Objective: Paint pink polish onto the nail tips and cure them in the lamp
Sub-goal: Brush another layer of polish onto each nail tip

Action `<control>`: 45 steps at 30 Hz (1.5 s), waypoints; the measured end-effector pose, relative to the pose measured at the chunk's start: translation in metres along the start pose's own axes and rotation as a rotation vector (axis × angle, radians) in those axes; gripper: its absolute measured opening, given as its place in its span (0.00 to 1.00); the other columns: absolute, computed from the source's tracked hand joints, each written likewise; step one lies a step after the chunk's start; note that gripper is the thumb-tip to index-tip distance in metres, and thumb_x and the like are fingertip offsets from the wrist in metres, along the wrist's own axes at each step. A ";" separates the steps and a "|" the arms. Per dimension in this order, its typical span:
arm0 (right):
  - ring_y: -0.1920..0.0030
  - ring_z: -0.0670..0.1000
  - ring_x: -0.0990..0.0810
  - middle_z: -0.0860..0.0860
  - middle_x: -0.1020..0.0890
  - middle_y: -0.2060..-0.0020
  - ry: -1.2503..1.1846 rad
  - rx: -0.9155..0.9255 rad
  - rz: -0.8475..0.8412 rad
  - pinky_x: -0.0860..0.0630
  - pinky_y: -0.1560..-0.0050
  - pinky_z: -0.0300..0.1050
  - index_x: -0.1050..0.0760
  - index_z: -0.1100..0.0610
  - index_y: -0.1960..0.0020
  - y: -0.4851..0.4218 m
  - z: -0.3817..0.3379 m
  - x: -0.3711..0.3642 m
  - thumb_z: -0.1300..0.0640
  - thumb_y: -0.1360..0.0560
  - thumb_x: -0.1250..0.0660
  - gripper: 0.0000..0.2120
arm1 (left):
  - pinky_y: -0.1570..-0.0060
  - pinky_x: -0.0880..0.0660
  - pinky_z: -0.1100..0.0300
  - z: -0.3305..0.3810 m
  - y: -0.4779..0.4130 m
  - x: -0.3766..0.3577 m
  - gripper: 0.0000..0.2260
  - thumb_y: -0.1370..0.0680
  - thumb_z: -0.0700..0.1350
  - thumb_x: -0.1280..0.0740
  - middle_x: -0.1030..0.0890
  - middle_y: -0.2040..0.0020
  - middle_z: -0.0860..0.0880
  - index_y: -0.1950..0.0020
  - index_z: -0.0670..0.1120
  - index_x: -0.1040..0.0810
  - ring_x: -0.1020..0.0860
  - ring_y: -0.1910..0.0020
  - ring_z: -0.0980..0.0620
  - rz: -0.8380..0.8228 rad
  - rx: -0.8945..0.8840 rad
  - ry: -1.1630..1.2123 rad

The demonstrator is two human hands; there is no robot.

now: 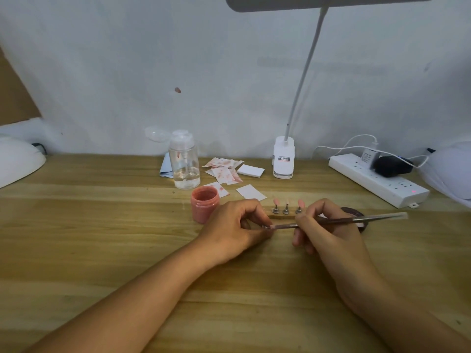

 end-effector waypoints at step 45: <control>0.73 0.44 0.26 0.54 0.21 0.74 0.021 -0.002 0.047 0.29 0.62 0.42 0.30 0.66 0.56 -0.001 0.000 0.003 0.61 0.23 0.34 0.09 | 0.70 0.35 0.74 -0.001 0.002 0.002 0.07 0.28 0.43 0.23 0.16 0.62 0.53 0.62 0.53 0.19 0.28 0.74 0.66 -0.008 -0.002 0.015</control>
Point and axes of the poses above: each hand's wrist, its own y-axis away from the middle knuckle, its own x-axis out of the back of the hand, z = x × y, the point moved 4 cm from there along -y, towards the middle knuckle
